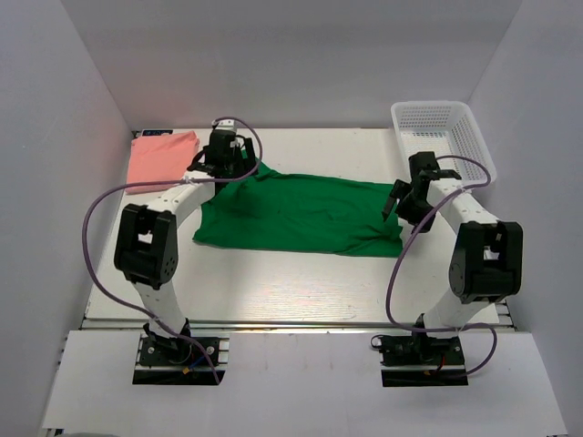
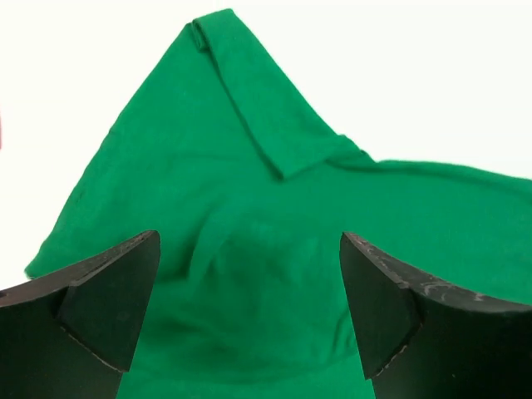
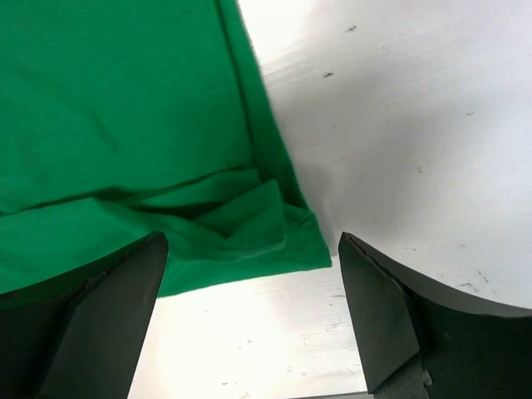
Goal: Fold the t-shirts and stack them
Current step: Fold the flattened tshirt in 1/3 of the way
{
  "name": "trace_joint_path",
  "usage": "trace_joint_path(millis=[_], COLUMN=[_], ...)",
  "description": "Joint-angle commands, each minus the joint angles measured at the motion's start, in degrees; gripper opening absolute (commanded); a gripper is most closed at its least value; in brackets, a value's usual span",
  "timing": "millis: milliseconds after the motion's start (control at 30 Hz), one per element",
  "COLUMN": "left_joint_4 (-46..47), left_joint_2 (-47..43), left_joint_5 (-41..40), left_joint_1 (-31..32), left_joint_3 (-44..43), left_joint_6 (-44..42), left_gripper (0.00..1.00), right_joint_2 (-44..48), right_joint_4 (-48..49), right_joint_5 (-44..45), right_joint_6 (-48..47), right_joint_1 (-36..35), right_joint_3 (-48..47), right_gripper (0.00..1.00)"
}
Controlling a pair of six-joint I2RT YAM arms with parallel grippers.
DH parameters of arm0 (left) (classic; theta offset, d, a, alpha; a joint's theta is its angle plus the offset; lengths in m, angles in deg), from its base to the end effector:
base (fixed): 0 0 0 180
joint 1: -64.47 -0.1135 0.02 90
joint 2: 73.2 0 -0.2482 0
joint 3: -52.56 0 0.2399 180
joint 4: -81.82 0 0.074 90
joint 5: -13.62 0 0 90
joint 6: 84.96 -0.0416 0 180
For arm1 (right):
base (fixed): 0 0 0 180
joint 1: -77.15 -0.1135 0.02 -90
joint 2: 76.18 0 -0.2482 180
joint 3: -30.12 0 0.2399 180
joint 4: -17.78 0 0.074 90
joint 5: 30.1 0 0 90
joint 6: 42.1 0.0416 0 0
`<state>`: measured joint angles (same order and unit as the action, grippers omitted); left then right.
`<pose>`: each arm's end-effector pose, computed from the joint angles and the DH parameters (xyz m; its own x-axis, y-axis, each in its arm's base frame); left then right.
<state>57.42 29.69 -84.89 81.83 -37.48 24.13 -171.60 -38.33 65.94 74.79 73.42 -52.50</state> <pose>0.3845 -0.1137 0.2324 -0.6057 -0.1495 -0.7815 -0.0163 0.9843 -0.1757 0.3185 0.0164 0.1998 -0.8425 0.3958 -0.3653 0.3971 0.9147 0.0752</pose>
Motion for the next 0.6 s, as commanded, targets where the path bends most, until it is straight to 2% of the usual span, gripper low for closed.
trace_joint_path(millis=[0,133,300,433,567], left_joint_4=[-4.7,-7.8,-4.2,-0.5,0.2], left_joint_2=[2.0,0.8,-7.3,-11.5,-12.3], left_joint_5=[-0.1,-0.2,7.1,13.4,15.4], left_joint_1=[-0.5,-1.0,-1.0,-0.4,0.1], left_joint_3=[-5.7,-5.8,4.9,16.0,20.5], left_joint_6=[-1.2,-0.1,1.7,5.0,6.1], left_gripper=[0.99,0.99,0.99,0.99,0.99], right_joint_2=[4.4,9.4,16.7,15.6,12.3], right_joint_4=[2.2,3.6,10.4,13.8,15.2], right_joint_5=[-2.6,-8.0,-17.0,-24.0,-24.5], right_joint_6=[-1.4,-3.0,-8.5,-9.9,-9.7], right_joint_1=[0.0,-0.2,-0.8,-2.2,-3.4], right_joint_3=[-0.8,3.0,9.9,12.4,12.9], right_gripper=[0.89,0.89,0.89,0.89,0.89])
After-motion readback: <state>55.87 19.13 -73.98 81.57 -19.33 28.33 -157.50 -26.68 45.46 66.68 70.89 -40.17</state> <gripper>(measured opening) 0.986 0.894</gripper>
